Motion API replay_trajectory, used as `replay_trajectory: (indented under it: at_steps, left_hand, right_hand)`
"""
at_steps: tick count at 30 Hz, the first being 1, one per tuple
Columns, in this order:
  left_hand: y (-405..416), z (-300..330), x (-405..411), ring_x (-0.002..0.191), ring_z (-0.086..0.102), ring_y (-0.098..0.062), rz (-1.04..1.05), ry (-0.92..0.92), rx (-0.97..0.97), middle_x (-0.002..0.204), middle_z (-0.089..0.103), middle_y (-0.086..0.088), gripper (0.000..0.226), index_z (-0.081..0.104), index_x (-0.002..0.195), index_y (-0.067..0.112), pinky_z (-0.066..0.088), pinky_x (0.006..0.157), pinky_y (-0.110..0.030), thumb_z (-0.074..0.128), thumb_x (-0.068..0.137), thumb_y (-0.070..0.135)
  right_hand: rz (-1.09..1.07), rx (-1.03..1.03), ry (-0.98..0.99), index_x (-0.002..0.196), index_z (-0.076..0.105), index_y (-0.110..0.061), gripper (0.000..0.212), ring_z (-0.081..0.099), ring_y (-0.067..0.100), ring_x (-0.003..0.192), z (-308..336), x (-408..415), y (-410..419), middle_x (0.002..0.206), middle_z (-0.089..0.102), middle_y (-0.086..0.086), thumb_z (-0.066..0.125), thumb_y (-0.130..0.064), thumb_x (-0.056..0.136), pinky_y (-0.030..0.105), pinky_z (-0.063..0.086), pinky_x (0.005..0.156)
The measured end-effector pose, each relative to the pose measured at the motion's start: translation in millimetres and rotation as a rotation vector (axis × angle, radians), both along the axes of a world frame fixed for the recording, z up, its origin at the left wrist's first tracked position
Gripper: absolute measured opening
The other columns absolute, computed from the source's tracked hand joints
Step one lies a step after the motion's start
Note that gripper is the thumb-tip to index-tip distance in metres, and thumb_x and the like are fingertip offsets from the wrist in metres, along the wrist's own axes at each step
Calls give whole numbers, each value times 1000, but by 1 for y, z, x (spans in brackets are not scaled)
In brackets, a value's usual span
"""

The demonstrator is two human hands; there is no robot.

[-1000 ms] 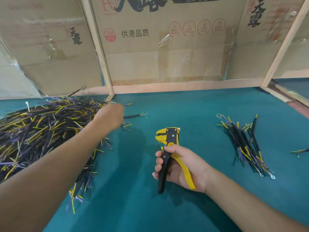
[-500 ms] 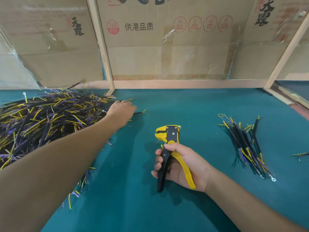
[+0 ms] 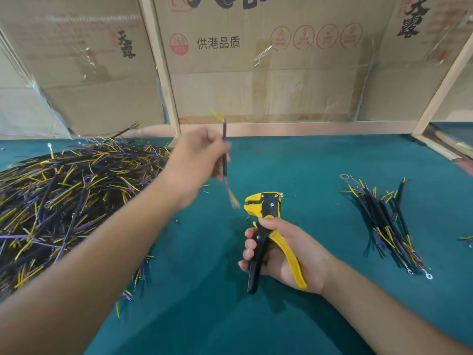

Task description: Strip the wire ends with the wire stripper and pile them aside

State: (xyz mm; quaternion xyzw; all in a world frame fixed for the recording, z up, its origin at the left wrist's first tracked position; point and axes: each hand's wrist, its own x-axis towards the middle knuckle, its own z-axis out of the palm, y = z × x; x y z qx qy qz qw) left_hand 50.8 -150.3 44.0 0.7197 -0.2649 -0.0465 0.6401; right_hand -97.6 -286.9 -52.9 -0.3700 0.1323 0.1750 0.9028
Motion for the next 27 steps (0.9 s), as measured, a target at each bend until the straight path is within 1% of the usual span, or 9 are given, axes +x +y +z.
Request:
replay_trajectory:
  at_steps: [3,7,9,11,14,16,18,22,27]
  left_hand:
    - [20,-39,-46,45,51,-19,-127,133,37,59,59,-4,18,53,81,12,45,44,-26,54,94,0]
    - [31,-71,-65,44,46,-21,-151,247,8,61,56,-8,24,54,81,10,41,42,-25,47,94,-9]
    - [32,-77,-67,43,42,-19,-146,227,29,61,56,-7,18,57,83,11,36,41,-23,50,95,-1]
    - [33,-78,-67,43,38,-15,-131,182,62,61,57,-4,11,61,85,16,33,42,-21,56,93,21]
    - [36,-77,-67,47,36,-12,-120,70,117,60,55,2,24,67,87,25,33,45,-17,50,96,40]
    - [38,-77,-66,49,36,-10,-108,-23,159,60,55,4,30,69,91,26,33,47,-17,46,98,44]
    - [39,-77,-66,48,38,-9,-90,-65,173,59,53,6,32,68,89,26,34,48,-17,45,96,47]
    - [39,-78,-64,46,32,-7,-70,-11,156,57,43,8,36,66,83,24,29,46,-16,44,95,51]
    - [43,-77,-63,47,30,-9,-135,11,144,58,39,6,36,70,92,25,29,46,-16,48,96,53]
  right_hand:
    - [10,-11,-16,94,59,-2,28,54,28,71,2,-1,1,80,51,11,61,-30,91,46,56,82]
    - [26,-40,-22,91,58,-4,29,55,26,69,1,1,2,77,51,9,58,-33,91,44,57,81]
    - [26,-31,-26,91,60,-4,29,56,26,69,-2,2,1,78,52,10,59,-34,91,45,57,82]
    - [34,-26,-34,90,62,-4,30,57,26,70,-5,2,-1,78,53,10,61,-34,90,45,57,82]
    - [42,-22,-42,88,66,-3,31,58,28,70,-9,5,-2,79,54,11,69,-33,85,47,56,83]
    - [51,-13,-45,88,68,-2,31,59,29,70,-13,7,-3,79,55,12,74,-32,81,48,56,83]
    - [71,10,-58,90,69,-2,32,61,29,72,-17,9,-5,80,56,12,76,-32,82,49,55,86]
    - [74,5,-56,89,71,-3,37,62,30,72,-22,13,-7,79,58,12,83,-34,75,49,56,84]
    - [56,8,-48,88,71,-2,36,61,30,70,-19,12,-5,78,57,13,83,-33,74,49,56,81]
